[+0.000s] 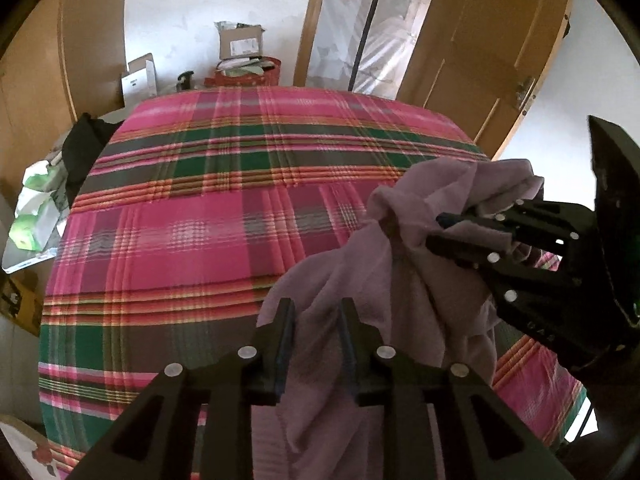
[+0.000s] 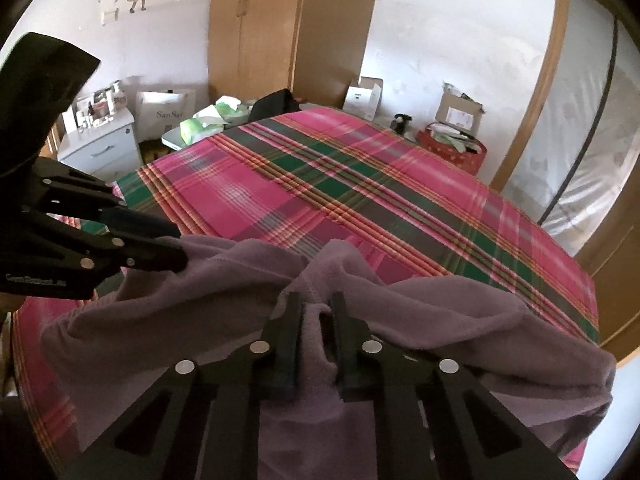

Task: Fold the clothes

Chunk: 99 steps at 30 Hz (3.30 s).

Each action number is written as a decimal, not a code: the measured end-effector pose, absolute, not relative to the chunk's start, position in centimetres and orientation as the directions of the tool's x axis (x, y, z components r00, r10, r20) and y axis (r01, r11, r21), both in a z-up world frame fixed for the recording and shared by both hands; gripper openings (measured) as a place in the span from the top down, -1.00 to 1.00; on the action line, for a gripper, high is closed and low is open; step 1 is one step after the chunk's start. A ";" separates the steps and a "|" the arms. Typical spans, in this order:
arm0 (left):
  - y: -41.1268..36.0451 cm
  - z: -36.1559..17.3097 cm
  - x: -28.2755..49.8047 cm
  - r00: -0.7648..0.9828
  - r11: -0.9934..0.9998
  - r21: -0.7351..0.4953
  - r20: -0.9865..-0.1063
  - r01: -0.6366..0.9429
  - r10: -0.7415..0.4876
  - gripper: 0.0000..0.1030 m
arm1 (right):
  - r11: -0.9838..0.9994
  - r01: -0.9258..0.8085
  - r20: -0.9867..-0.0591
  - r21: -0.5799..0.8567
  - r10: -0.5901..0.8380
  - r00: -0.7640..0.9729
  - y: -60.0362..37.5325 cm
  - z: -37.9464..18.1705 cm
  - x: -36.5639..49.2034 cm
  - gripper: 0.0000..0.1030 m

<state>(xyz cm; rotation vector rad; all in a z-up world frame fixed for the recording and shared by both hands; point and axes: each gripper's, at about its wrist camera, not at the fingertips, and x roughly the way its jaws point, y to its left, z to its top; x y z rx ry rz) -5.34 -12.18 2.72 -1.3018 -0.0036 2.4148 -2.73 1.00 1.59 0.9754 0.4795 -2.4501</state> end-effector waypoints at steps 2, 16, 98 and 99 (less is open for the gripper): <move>-12.0 2.4 -5.4 -0.471 -0.921 -0.192 -0.813 -0.338 0.342 0.55 | -0.838 0.525 -0.700 -0.147 -0.287 -0.654 1.3 1.9 -2.3 0.78; -11.6 2.0 -2.5 -0.427 -0.884 -0.275 -0.796 -0.378 0.430 0.75 | -0.896 0.423 -0.652 -0.136 -0.240 -0.719 6.3 4.0 3.2 0.80; -13.0 0.5 0.3 -0.271 -0.712 -0.622 -0.660 -0.326 0.701 0.42 | -0.960 0.276 -0.715 -0.048 -0.160 -0.681 11.8 -0.6 7.7 0.73; -12.6 0.4 0.7 -0.259 -0.710 -0.619 -0.664 -0.337 0.702 0.43 | -0.959 0.280 -0.711 -0.052 -0.161 -0.684 11.7 -0.4 7.8 0.73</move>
